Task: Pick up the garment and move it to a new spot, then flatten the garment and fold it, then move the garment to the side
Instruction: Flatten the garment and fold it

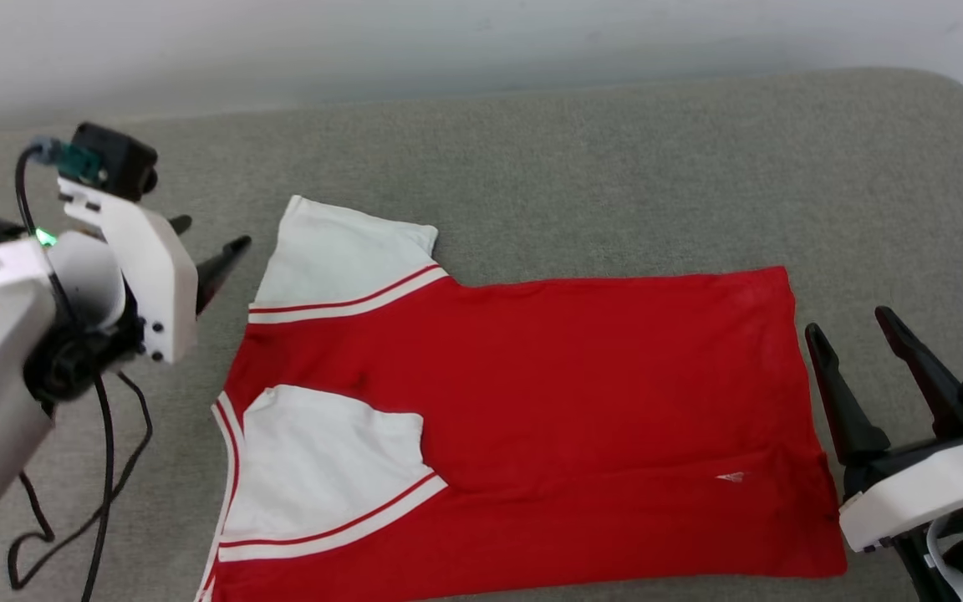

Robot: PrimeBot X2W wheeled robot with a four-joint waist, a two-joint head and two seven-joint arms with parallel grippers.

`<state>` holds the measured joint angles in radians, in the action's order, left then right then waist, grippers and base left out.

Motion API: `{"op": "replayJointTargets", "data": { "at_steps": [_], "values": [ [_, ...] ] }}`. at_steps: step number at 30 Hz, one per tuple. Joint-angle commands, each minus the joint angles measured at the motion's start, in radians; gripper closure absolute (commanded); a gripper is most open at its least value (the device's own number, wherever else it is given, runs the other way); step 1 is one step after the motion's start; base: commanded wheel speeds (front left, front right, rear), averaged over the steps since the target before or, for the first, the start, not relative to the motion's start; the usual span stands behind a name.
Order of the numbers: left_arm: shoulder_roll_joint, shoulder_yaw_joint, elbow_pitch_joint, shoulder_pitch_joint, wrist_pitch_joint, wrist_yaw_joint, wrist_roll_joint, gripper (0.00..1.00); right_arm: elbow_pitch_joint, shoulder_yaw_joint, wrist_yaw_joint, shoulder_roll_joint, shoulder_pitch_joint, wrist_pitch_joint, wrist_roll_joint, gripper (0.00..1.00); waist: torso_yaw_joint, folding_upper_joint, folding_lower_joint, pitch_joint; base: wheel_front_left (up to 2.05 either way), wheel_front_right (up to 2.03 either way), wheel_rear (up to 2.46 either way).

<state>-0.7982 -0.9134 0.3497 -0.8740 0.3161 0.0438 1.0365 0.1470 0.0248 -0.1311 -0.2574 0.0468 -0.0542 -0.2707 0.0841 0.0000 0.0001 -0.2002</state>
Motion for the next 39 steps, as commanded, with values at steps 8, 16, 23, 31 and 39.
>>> {"op": "replayJointTargets", "data": {
  "at_steps": [8, 16, 23, 31, 39],
  "values": [
    [0.038, -0.012, 0.081, -0.234, 0.33, 0.016, 0.067, 0.0, 0.033, 0.02, 0.001, 0.031, 0.064, 0.034, 0.03, 0.0, 0.091, 0.0, -0.0001, -0.192, 0.0, 0.0, 0.0],
    [0.062, -0.041, 0.155, -0.401, 0.495, -0.001, 0.023, 0.0, 0.035, 0.041, 0.001, 0.039, 0.12, 0.058, 0.038, 0.0, 0.131, 0.0, -0.0001, -0.315, 0.0, 0.0, 0.0],
    [0.074, -0.075, 0.232, -0.419, 0.537, 0.0, -0.003, 0.0, 0.026, 0.044, 0.001, 0.038, 0.146, 0.075, 0.041, 0.0, 0.144, 0.0, -0.0001, -0.369, 0.0, 0.0, 0.0],
    [0.085, -0.138, 0.268, -0.342, 0.552, 0.04, -0.02, 1.0, 0.03, 0.03, 0.001, 0.025, 0.169, 0.077, 0.031, 0.0, 0.129, 0.0, -0.0001, -0.364, 0.0, 0.0, 0.0],
    [0.118, -0.117, 0.235, -0.373, 0.406, 0.062, -0.044, 1.0, 0.053, 0.006, 0.001, -0.072, 0.226, -0.015, 0.023, 0.0, 0.078, 0.0, -0.0001, -0.285, 0.0, 0.0, 0.0]
  ]
}}
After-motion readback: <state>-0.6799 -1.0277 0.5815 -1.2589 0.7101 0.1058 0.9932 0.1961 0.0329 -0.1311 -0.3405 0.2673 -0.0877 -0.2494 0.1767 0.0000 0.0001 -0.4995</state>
